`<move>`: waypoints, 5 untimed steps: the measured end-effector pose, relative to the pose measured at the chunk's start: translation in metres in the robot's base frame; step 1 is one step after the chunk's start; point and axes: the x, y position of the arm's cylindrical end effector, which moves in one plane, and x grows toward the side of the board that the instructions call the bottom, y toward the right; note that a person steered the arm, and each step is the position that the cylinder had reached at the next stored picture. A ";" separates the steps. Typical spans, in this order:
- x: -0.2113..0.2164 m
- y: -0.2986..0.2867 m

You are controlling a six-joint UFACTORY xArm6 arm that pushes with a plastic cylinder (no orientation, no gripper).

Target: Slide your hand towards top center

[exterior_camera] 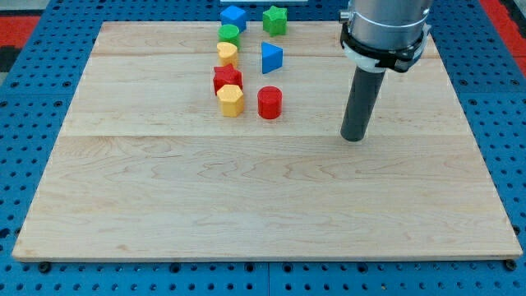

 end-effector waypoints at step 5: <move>-0.146 -0.015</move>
